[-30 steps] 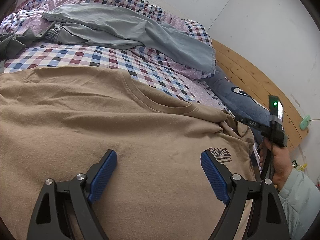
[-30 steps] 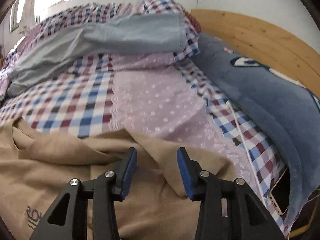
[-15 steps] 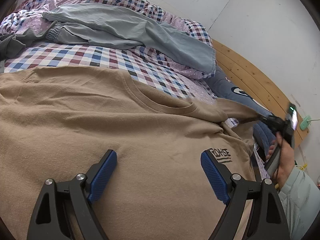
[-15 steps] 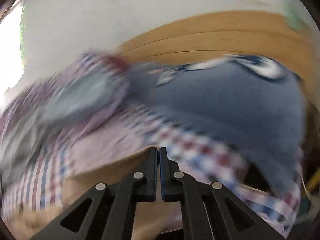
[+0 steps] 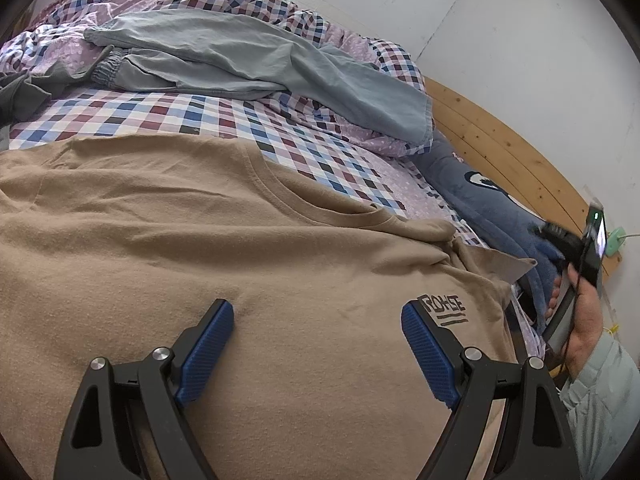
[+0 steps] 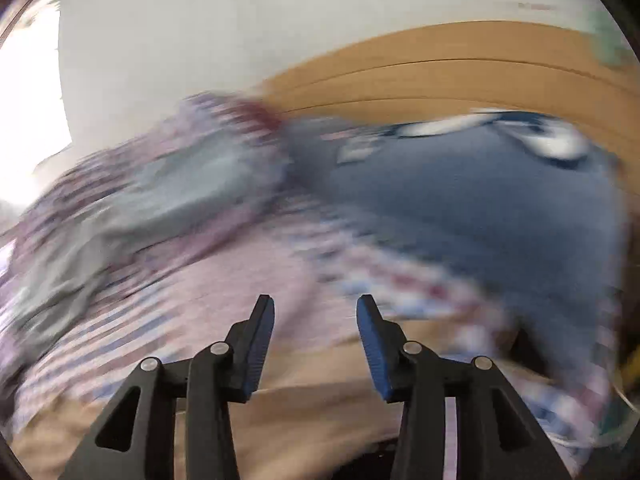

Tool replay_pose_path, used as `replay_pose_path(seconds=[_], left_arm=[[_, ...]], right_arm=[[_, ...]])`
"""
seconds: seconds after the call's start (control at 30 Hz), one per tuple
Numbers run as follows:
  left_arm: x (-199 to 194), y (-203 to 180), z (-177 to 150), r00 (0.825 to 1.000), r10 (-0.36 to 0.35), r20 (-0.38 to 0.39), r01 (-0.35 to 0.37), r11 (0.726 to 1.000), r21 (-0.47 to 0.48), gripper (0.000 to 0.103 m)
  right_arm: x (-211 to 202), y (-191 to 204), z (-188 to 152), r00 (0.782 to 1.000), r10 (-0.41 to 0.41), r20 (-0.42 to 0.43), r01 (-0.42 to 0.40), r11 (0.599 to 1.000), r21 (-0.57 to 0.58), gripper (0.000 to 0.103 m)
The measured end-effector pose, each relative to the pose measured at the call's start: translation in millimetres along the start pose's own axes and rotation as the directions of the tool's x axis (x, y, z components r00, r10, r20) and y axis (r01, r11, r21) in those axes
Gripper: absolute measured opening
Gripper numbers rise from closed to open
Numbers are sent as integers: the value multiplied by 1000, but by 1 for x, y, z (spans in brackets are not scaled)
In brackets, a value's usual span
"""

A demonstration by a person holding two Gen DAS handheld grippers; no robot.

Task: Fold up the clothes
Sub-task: 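Release the fabric and move the open right gripper toward the shirt's collar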

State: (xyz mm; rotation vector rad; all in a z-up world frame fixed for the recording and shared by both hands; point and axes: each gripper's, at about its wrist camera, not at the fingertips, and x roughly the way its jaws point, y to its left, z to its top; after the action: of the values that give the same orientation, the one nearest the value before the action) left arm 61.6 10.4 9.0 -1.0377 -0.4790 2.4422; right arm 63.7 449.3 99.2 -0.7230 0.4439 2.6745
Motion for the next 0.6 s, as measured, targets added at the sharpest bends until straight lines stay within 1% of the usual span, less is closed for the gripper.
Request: replay_pose_path(seconds=[0.03, 0.07, 0.1, 0.13, 0.2, 0.27, 0.3, 0.4, 0.47, 0.6], left_arm=[[0, 0, 0, 1000, 0, 0, 0, 1000, -1, 89], [0, 0, 0, 1000, -2, 0, 2, 1000, -2, 89], [0, 0, 0, 1000, -3, -1, 3, 1000, -3, 89], [0, 1, 0, 1000, -4, 0, 4, 1000, -4, 89], [-1, 1, 0, 1000, -6, -1, 6, 1000, -6, 89], [-1, 1, 1, 1000, -8, -2, 8, 1000, -8, 89], [-1, 2, 1, 1000, -8, -2, 8, 1000, -9, 89], [-1, 2, 1, 1000, -13, -3, 13, 1000, -16, 89], [-1, 3, 2, 1000, -16, -3, 16, 1000, -24, 89], [0, 4, 4, 1000, -22, -3, 22, 999, -45, 89]], right_arm=[[8, 16, -3, 995, 83, -56, -86, 996, -37, 47], [15, 32, -7, 980, 164, -114, -172, 983, -70, 47], [23, 48, -10, 955, 239, -176, -259, 961, -97, 47], [30, 69, -17, 923, 296, -246, -334, 934, -129, 47], [41, 101, -33, 880, 335, -336, -416, 885, -207, 47], [50, 131, -45, 860, 326, -393, -457, 836, -305, 47], [57, 143, -49, 845, 323, -426, -479, 811, -336, 47], [83, 169, -56, 802, 295, -519, -530, 752, -391, 46], [100, 176, -62, 751, 285, -596, -578, 719, -385, 46], [114, 188, -75, 720, 235, -652, -609, 665, -433, 46]])
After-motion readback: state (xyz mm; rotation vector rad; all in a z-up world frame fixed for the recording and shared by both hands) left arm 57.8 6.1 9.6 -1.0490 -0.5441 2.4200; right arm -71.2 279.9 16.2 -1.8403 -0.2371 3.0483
